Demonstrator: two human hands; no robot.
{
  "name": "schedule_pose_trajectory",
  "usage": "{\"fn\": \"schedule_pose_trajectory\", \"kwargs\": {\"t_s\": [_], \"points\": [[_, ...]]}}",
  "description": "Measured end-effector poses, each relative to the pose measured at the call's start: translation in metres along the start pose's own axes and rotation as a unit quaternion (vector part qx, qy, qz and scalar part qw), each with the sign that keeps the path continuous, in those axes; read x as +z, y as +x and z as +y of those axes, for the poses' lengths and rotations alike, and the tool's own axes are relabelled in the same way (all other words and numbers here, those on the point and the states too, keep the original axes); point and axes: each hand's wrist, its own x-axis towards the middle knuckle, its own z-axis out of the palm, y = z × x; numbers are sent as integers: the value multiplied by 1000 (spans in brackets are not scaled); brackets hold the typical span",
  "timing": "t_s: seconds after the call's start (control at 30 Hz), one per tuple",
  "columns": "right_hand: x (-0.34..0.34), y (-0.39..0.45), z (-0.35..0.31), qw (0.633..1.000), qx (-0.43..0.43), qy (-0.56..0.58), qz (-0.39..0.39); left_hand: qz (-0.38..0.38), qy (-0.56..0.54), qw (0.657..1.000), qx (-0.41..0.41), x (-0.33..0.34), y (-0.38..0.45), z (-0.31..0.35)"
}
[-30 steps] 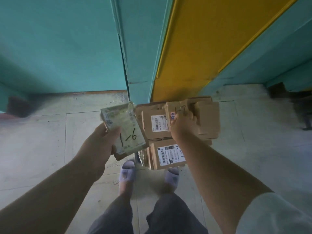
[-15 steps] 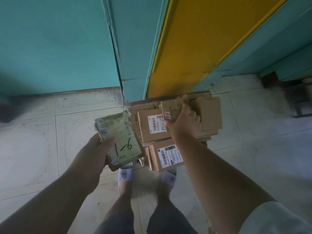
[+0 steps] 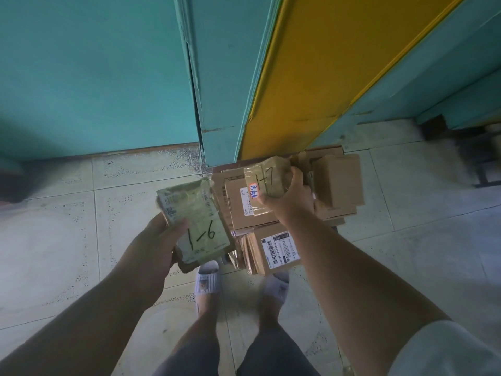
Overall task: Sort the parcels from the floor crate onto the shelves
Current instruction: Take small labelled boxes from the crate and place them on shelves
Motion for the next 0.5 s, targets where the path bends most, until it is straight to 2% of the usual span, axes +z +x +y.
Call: {"fn": "schedule_pose_trajectory", "kwargs": {"t_s": [0.23,0.37,0.5], "points": [[-53,-58,22,989,-68,130,-20,-40,-2,999,25,22,-50,31],[-115,-91,36,947,-54,313,-32,-63,5,996,62,52,-85,47],[-184,-115,76,925,-54,376,-8,-85,29,993,80,115,-120,53]]}}
